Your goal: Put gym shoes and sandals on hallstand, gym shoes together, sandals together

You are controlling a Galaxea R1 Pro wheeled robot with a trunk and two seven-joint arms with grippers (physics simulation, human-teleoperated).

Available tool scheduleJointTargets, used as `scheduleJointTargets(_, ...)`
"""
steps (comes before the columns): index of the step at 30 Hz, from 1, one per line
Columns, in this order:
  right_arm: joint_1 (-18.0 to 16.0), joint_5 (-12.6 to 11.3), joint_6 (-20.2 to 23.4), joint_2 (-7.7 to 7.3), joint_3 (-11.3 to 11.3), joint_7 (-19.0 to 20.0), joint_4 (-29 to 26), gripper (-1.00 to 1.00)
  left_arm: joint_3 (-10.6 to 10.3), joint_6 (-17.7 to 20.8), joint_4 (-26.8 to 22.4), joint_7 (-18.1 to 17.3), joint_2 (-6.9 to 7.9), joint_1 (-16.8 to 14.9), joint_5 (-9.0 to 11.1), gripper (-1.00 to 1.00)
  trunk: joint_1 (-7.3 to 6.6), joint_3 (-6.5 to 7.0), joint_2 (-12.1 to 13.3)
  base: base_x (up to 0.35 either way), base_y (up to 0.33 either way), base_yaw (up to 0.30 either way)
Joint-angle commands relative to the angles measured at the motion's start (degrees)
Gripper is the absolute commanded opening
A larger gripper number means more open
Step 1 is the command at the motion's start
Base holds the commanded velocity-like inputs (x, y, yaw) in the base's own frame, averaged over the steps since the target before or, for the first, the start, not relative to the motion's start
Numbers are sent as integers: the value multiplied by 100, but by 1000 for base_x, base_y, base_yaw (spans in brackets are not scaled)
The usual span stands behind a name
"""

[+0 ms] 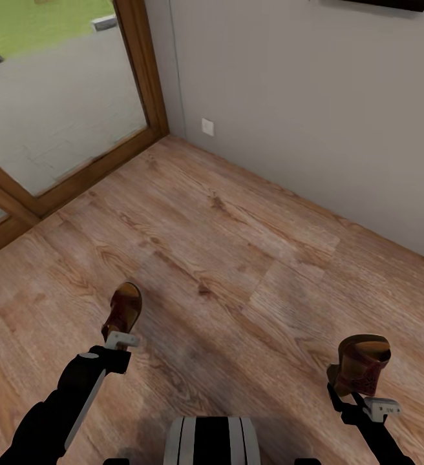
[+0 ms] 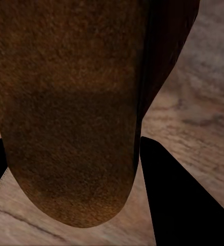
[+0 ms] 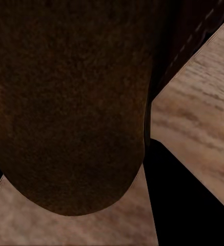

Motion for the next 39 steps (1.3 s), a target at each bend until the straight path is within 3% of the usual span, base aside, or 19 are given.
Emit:
scheduleJointTargets(1, -1, -4, 2, 0, 1, 1, 0, -100, 0, 0, 0, -17, 0, 0, -13, -100, -2, 23, 2, 0, 0, 0)
scheduleJointTargets(39, -1, -4, 5, 0, 1, 5, 0, -100, 0, 0, 0, -17, -9, 0, -13, -100, -100, 1076, 52, 0, 0, 0)
